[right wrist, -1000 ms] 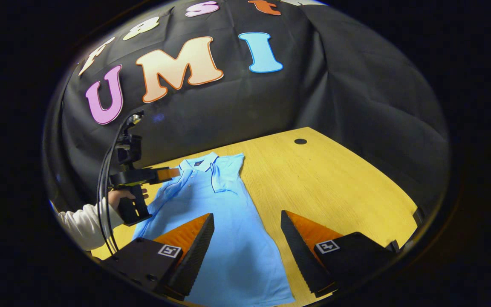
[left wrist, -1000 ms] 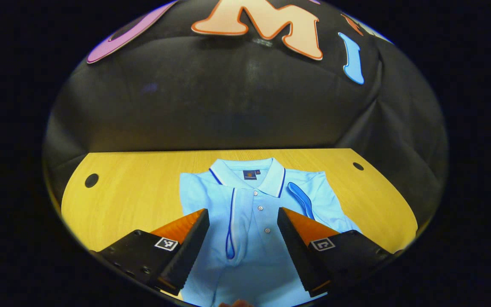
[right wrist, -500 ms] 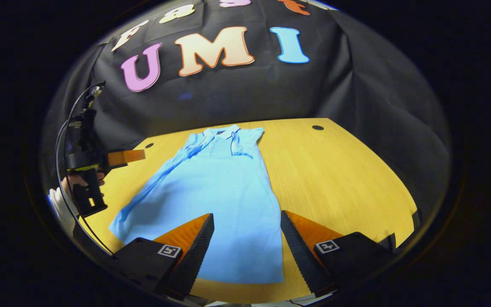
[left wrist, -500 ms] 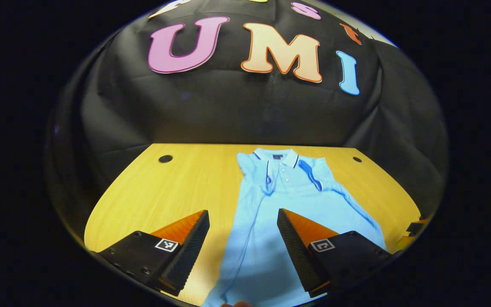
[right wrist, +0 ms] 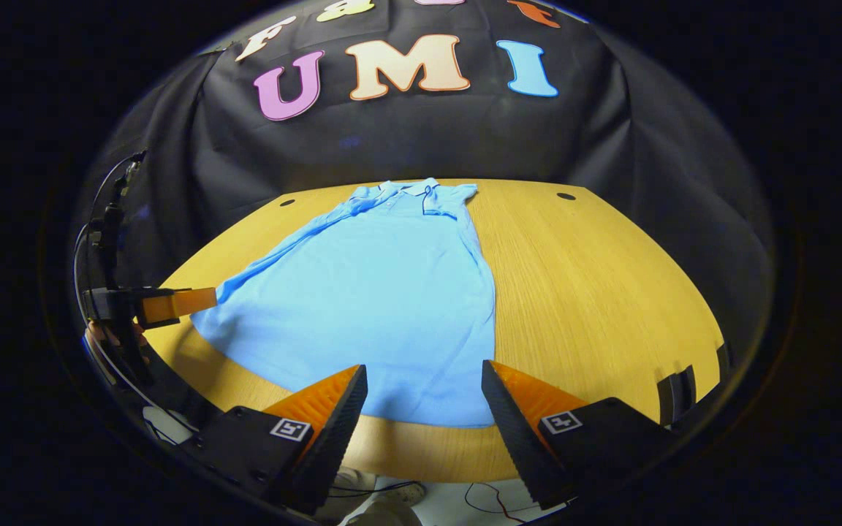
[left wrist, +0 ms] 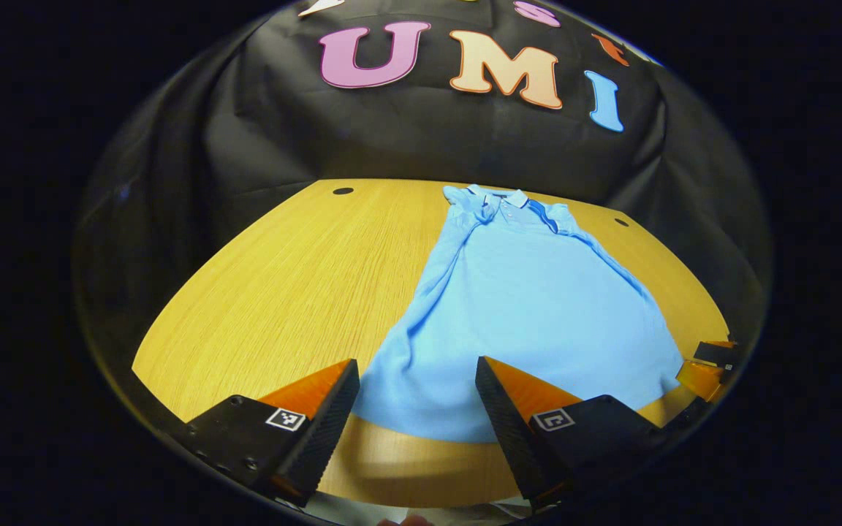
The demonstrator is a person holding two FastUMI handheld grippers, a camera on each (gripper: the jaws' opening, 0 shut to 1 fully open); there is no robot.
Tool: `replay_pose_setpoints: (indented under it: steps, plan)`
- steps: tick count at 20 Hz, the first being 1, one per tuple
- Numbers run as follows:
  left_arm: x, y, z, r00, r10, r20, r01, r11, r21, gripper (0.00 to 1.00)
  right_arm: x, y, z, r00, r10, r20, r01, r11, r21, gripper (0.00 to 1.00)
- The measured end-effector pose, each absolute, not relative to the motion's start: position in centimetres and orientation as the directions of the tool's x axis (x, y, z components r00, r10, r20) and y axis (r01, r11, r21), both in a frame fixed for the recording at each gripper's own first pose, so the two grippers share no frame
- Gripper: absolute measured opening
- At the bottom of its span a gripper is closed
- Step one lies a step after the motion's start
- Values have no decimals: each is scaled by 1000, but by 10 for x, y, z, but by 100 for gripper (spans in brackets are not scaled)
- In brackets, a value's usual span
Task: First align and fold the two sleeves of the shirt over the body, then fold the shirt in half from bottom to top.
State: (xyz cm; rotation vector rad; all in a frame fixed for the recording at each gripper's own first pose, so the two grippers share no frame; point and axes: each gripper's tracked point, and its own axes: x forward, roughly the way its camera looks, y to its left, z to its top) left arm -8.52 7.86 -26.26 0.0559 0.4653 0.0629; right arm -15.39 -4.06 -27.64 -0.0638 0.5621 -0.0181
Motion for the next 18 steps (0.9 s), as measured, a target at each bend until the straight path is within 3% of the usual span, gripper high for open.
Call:
replay_pose_setpoints:
  steps: [1,2,3,4,5,7,8,9,10,12,13,15,17,18]
  plan:
    - [-88,76,-268,890,72,-450,-49,997,61,96,-159,-41,-284,840,-32,-541,-3,998,-63,94]
    - [-89,77,-273,887,76,-455,-54,997,61,96,-161,-42,-287,842,-29,-539,-6,998,-63,98]
    - [-89,78,-278,886,78,-457,-56,996,63,96,-161,-42,-289,843,-28,-537,-7,998,-62,94]
    - [-90,78,-283,882,86,-464,-61,996,68,96,-161,-42,-293,841,-23,-541,-10,998,-58,98]
    - [-91,79,-287,879,94,-468,-63,995,80,96,-164,-40,-299,838,-16,-546,-17,998,-55,94]
    - [-89,80,-287,883,108,-456,-60,991,117,97,-162,-40,-298,844,-13,-536,-21,998,-58,98]
    - [-89,79,-289,884,111,-454,-61,990,124,96,-162,-40,-299,845,-15,-535,-19,998,-58,93]
    - [-86,76,-287,892,104,-440,-54,991,126,99,-161,-40,-301,849,-15,-528,-23,998,-66,98]
    - [-86,75,-289,893,107,-438,-53,990,134,96,-161,-40,-301,853,-23,-522,-26,996,-85,93]
    - [-83,69,-289,900,101,-425,-54,991,122,92,-161,-37,-303,856,-9,-518,-51,993,-103,92]
    - [-82,65,-290,900,105,-424,-57,991,124,81,-160,-34,-306,855,-3,-519,-57,993,-99,87]
    - [-82,53,-291,901,93,-425,-40,990,132,54,-158,-30,-306,854,13,-519,-69,994,-88,65]
    - [-80,46,-292,905,101,-414,-41,988,151,19,-156,-27,-306,851,28,-525,-78,994,-72,41]
    - [-81,45,-291,906,113,-408,-48,985,166,12,-154,-27,-306,851,35,-524,-77,995,-59,32]
